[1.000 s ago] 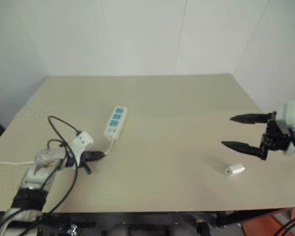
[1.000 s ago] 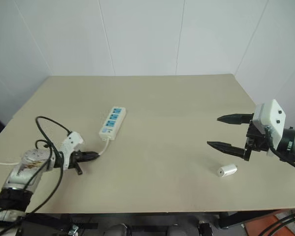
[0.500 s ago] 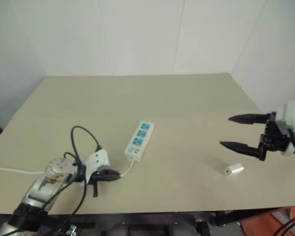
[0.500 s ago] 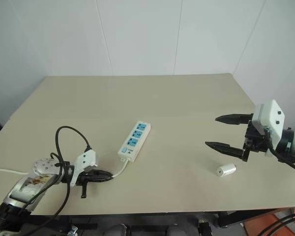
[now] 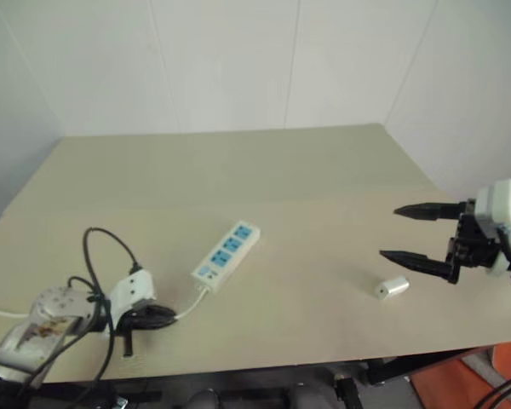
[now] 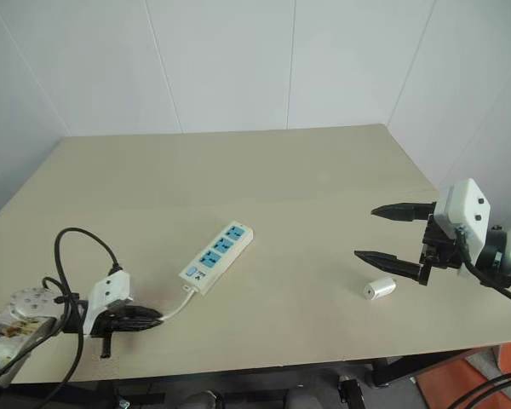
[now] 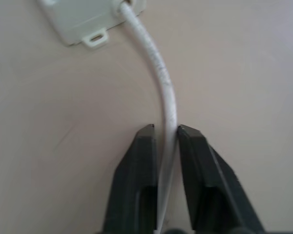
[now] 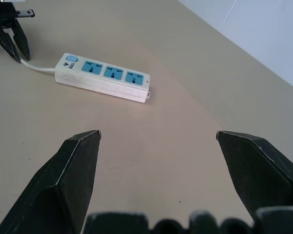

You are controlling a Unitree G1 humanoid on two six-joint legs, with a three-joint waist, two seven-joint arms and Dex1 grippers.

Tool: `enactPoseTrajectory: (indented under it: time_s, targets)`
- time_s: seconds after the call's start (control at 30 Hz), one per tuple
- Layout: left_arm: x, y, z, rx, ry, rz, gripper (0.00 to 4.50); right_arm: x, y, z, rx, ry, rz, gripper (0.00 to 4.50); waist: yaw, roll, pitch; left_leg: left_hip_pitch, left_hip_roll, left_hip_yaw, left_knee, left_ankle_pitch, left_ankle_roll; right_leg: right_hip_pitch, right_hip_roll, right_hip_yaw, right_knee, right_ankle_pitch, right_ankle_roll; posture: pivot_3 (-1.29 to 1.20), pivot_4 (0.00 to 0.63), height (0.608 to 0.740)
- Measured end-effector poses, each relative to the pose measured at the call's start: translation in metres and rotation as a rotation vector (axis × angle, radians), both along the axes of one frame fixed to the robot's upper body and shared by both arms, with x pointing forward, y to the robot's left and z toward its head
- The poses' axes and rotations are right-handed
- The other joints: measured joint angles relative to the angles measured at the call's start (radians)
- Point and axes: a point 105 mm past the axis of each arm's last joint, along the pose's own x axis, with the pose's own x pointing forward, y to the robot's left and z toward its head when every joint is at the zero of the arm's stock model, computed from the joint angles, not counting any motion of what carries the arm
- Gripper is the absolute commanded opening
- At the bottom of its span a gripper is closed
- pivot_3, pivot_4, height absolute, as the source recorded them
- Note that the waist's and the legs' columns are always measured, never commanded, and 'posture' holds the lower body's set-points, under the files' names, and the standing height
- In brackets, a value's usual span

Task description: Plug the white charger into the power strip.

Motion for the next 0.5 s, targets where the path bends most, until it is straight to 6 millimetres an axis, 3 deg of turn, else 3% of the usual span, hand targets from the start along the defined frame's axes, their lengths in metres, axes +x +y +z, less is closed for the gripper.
enactPoseTrajectory:
  time_s: [0.17,0.27,0.5]
  targets:
    - [0.005,0.020,0.006,-0.011,-0.021,0.081,3.37,0.000,0.001,-0.001,0.008,0.002,0.002,4.46,0.000,-0.003,0.002,-0.001,0.000,0.000,0.000,0.000,0.000,-0.001,0.000,0.000,0.000,0.000,-0.001,0.00,0.150,0.740]
    - [0.006,0.020,0.019,-0.091,-0.038,0.090,4.39,0.000,0.001,-0.001,0.009,0.001,0.002,4.46,0.003,-0.007,0.004,-0.005,0.000,0.000,0.000,0.000,0.000,-0.005,0.000,0.000,-0.001,0.000,-0.001,0.00,0.150,0.740]
    - [0.019,-0.001,0.085,-0.415,-0.201,0.034,4.48,0.001,0.001,0.000,0.017,0.003,-0.001,4.46,0.016,-0.009,0.006,-0.013,0.000,0.000,0.000,0.000,0.000,-0.010,-0.001,-0.002,-0.001,0.004,0.006,0.00,0.150,0.740]
